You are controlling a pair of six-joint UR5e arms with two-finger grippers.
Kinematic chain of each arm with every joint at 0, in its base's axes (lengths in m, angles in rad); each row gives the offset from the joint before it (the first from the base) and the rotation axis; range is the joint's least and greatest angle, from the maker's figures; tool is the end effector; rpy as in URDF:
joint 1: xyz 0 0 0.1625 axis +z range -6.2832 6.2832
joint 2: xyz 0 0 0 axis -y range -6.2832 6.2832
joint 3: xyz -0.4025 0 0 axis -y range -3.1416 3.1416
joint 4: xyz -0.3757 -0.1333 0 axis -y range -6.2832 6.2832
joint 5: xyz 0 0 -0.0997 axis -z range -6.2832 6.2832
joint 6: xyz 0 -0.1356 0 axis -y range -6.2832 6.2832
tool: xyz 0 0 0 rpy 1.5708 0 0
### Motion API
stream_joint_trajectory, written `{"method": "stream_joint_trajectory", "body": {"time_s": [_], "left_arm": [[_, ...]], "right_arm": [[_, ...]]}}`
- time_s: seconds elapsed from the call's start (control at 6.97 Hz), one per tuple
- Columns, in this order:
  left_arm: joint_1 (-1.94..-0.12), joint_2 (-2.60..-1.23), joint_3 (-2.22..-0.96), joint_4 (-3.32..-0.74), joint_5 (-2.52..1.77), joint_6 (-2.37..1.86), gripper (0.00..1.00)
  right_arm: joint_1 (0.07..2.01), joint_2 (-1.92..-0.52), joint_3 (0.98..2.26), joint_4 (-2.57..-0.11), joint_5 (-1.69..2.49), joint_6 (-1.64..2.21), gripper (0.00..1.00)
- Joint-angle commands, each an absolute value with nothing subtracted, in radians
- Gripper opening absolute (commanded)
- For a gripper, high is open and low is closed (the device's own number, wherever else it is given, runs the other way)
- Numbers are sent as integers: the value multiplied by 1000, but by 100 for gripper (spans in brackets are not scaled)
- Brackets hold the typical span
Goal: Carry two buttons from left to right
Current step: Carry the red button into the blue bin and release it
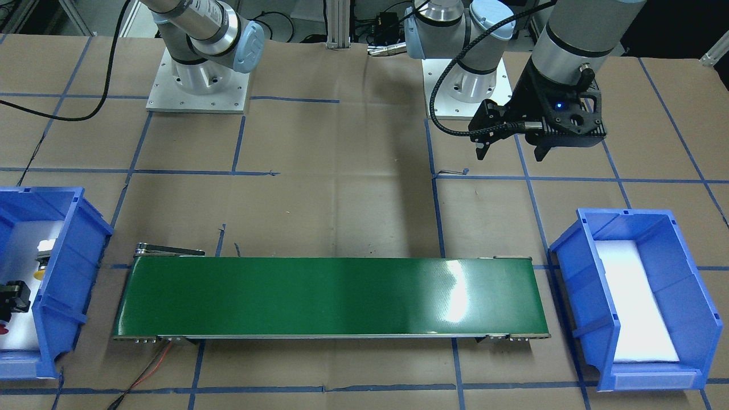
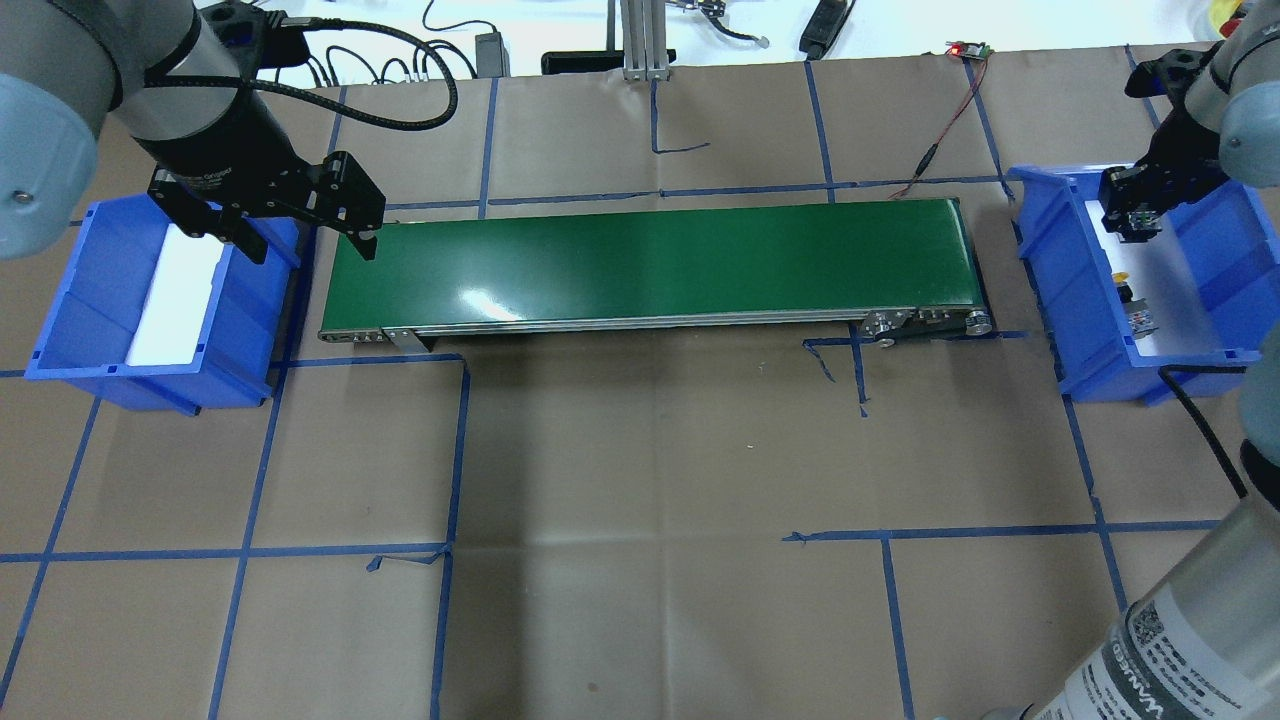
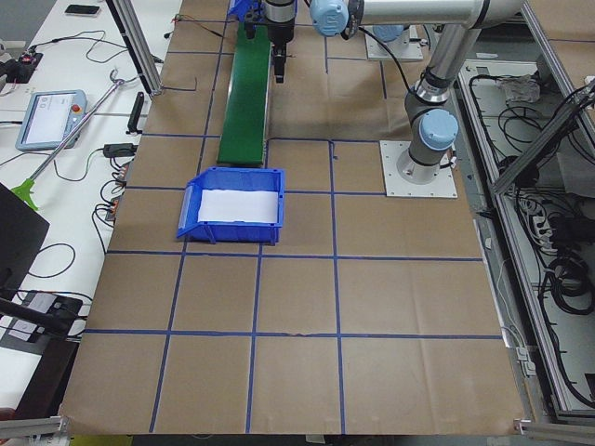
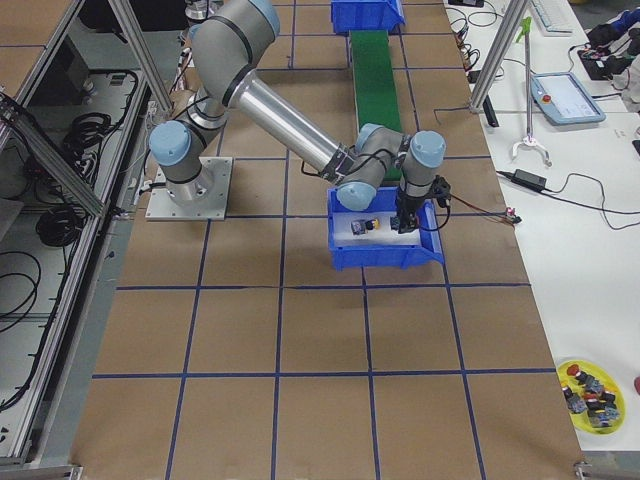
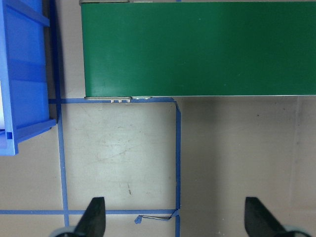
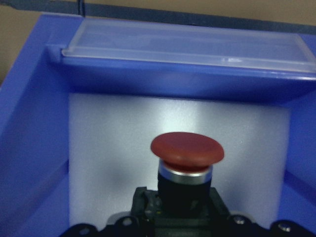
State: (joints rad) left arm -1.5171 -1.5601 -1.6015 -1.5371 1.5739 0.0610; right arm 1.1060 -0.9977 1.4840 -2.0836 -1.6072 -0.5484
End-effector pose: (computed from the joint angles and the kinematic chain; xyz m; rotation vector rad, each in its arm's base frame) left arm -0.1073 -0.4793 0.4232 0.0114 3.1376 -0.0212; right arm -0.1782 -0.6418 0.1923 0.1287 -3.0942 0.0085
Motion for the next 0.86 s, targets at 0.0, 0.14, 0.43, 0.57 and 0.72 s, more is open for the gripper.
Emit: {"method": "stream_joint_trajectory", "body": {"time_s": [0.0, 0.14, 0.43, 0.57, 0.72], "left_arm": [[-1517, -1560, -1601, -1537, 1574, 61, 100], [-1517, -1560, -1601, -1537, 1574, 60, 100], [-1517, -1560, -1601, -1537, 1574, 61, 100], [-1517, -1560, -1601, -1537, 1574, 60, 100], [-1517, -1560, -1601, -1536, 1574, 60, 100]], "right_arm": [[1106, -979, 1489, -2109, -1612, -551, 6], [1106, -979, 1489, -2108, -1617, -551, 27], [1106, -988, 1480, -2105, -1606, -546, 100], [1106, -994, 1480, -2105, -1606, -545, 100], [1106, -1005, 1477, -2105, -1608, -543, 100]]}}
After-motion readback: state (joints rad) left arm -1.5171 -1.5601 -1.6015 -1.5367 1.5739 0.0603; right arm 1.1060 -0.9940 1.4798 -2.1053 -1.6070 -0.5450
